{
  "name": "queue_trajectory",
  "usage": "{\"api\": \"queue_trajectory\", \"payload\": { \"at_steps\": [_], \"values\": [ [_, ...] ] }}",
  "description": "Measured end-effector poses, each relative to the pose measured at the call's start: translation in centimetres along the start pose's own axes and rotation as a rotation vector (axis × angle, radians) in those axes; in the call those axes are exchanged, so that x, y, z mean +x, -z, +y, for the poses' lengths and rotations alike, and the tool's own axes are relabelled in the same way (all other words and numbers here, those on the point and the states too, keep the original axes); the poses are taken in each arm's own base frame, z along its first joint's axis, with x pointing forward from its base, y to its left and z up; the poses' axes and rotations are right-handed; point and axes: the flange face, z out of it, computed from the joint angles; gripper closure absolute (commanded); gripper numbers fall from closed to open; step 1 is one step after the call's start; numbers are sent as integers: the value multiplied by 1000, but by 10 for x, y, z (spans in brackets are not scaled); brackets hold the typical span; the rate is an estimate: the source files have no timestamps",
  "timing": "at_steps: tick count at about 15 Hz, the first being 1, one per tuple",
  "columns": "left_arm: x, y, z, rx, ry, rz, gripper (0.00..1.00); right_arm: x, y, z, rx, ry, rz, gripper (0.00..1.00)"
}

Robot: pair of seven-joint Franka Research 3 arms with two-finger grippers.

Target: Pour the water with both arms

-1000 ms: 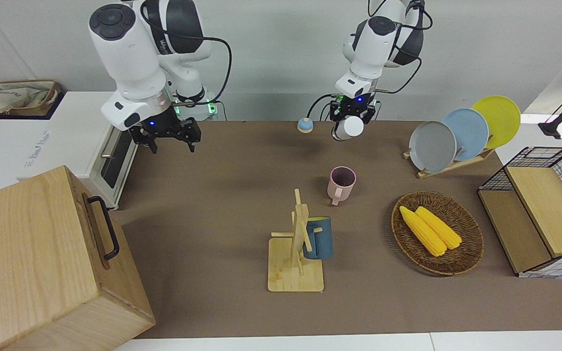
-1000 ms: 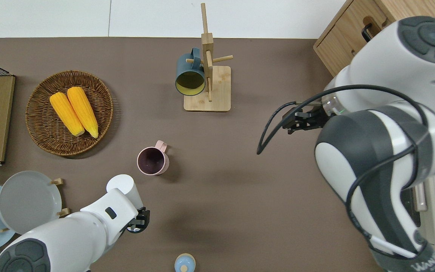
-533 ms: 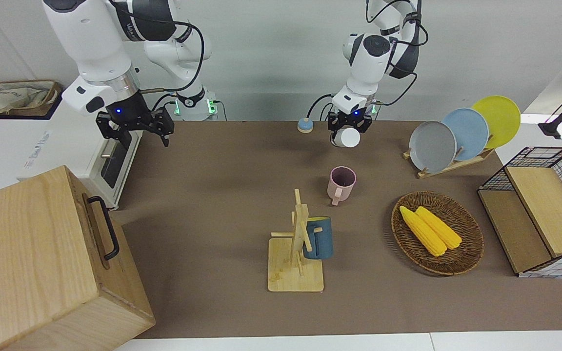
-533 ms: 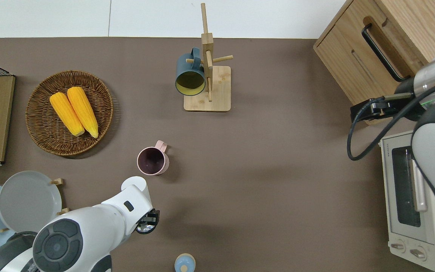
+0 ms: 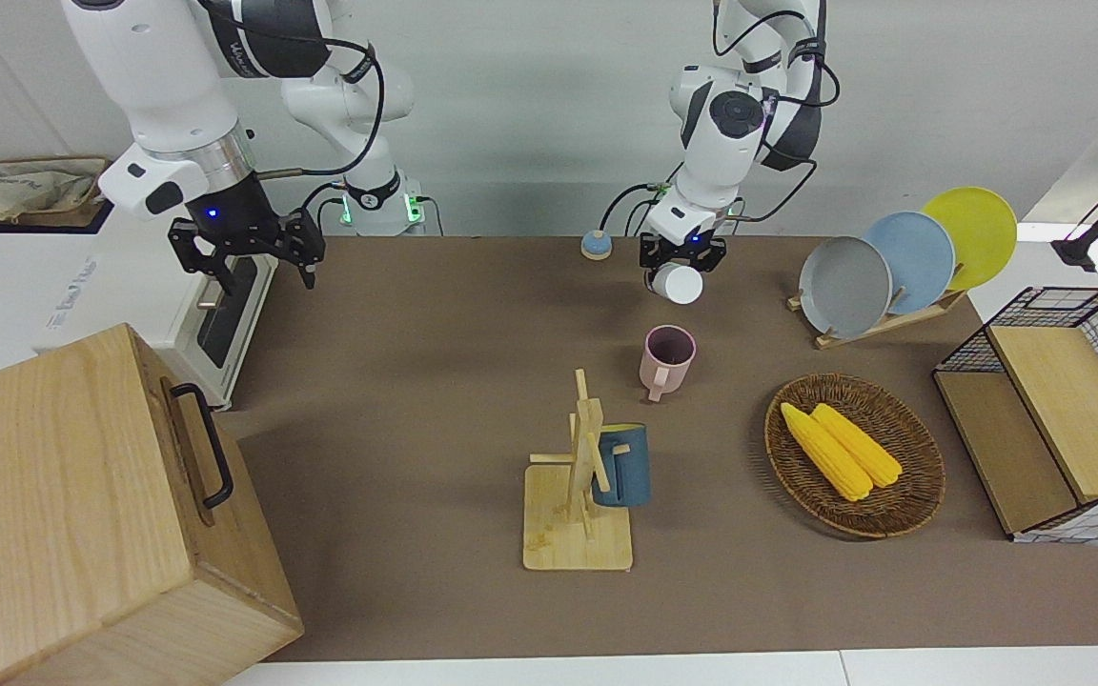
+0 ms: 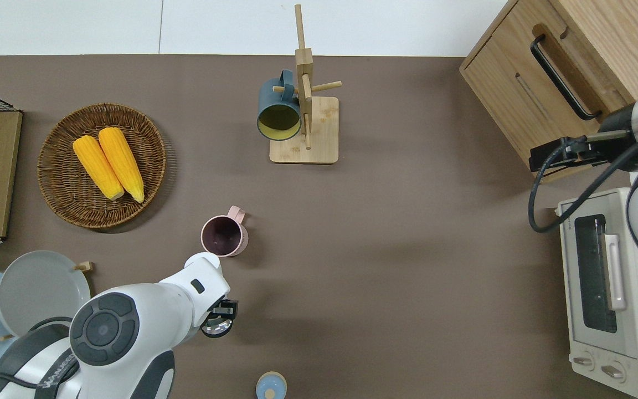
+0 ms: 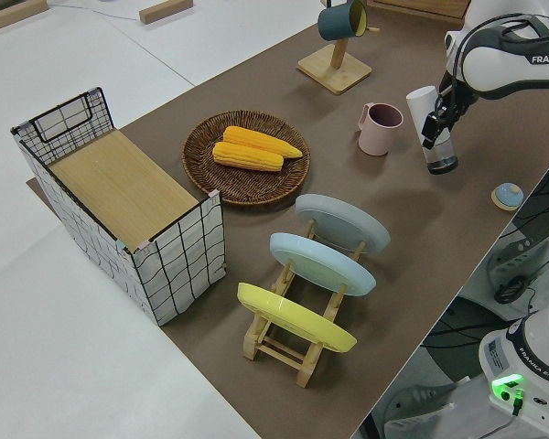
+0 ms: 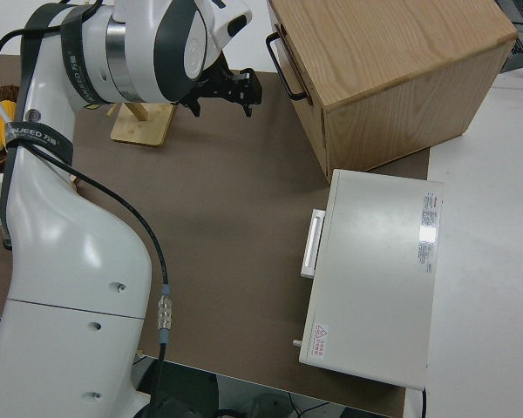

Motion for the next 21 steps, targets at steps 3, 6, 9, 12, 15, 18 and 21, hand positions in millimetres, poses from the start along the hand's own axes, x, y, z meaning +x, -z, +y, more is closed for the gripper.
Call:
{"api": "queue_trajectory", "payload": {
  "at_steps": [3, 6, 9, 12, 15, 18, 21],
  "values": [
    [9, 5, 3, 13, -1, -70, 1000, -1, 2, 9, -1, -6, 3, 7],
    [20, 5, 7, 22, -3, -120, 1000, -1, 2, 12, -1, -8, 3, 7],
    [30, -2, 10, 28, -3, -152, 1000, -1, 2, 11, -1, -7, 3, 7],
    [33, -4, 11, 33, -4, -174, 1000, -2, 3, 14, -1, -12, 4, 7],
    [35, -3, 11, 36, -3, -194, 1000, -3, 4, 22, -2, -25, 6, 7],
    [37, -3, 10, 37, -1, -198, 1000, -4, 6, 22, -2, -24, 10, 7],
    [37, -3, 10, 37, -1, -198, 1000, -4, 7, 19, -1, -19, 12, 7]
  ]
}}
